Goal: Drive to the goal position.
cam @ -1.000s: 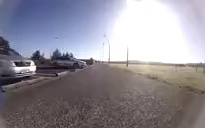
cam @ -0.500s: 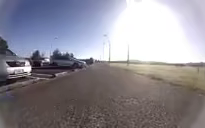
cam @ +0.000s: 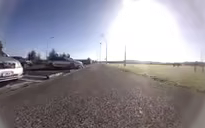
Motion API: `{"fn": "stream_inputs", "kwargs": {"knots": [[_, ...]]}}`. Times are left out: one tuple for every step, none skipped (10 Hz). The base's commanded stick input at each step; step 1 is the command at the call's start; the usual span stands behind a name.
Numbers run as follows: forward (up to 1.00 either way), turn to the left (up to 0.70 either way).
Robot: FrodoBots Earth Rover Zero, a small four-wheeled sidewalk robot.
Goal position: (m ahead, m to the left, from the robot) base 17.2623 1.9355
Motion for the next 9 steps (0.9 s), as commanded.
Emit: {"fn": "stream_inputs", "kwargs": {"knots": [[0.7,0.0],[0.7,0.0],[0.7,0.0],[0.7,0.0],[0.7,0.0],[0.7,0.0],[0.7,0.0],[0.7,0.0],[0.7,0.0]]}}
